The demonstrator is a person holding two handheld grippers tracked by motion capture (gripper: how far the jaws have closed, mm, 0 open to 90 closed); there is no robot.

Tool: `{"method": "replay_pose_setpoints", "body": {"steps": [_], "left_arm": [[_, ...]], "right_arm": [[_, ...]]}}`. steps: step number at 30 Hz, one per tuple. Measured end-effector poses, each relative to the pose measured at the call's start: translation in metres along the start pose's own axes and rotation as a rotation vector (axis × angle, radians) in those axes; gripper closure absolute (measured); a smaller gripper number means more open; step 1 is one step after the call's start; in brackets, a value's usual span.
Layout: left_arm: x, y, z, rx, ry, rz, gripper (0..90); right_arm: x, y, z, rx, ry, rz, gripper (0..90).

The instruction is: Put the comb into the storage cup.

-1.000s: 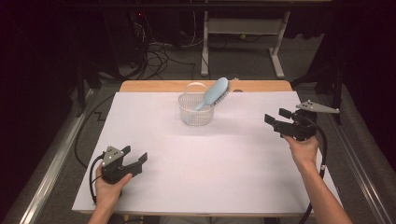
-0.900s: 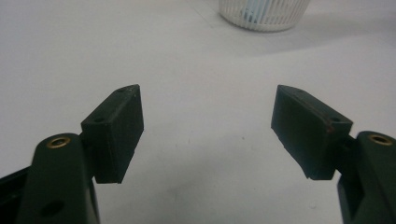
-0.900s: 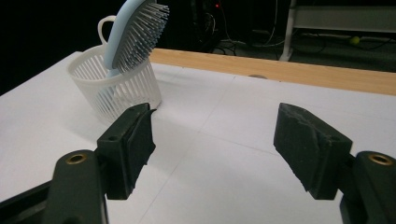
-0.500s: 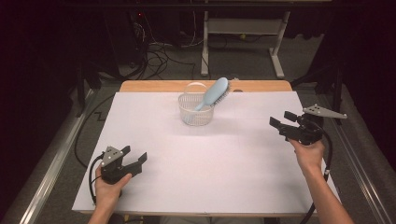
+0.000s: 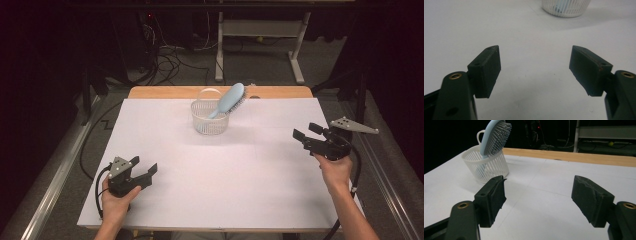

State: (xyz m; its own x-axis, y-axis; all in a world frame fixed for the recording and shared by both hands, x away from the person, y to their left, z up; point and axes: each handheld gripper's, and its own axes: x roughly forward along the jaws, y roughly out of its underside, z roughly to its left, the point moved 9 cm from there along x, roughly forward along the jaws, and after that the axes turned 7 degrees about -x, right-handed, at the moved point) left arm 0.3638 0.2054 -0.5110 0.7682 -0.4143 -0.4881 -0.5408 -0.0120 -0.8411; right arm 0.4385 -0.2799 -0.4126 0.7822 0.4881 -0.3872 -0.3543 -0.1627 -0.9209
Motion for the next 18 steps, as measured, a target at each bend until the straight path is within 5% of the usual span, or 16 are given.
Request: {"method": "replay_pose_setpoints", "body": {"steps": [18], "left_arm": [[0.0, 0.0, -0.001, 0.001, 0.001, 0.0, 26.3]], "right_arm": [[-0.015, 0.008, -0.002, -0.007, 0.012, -0.025, 23.2]]}}
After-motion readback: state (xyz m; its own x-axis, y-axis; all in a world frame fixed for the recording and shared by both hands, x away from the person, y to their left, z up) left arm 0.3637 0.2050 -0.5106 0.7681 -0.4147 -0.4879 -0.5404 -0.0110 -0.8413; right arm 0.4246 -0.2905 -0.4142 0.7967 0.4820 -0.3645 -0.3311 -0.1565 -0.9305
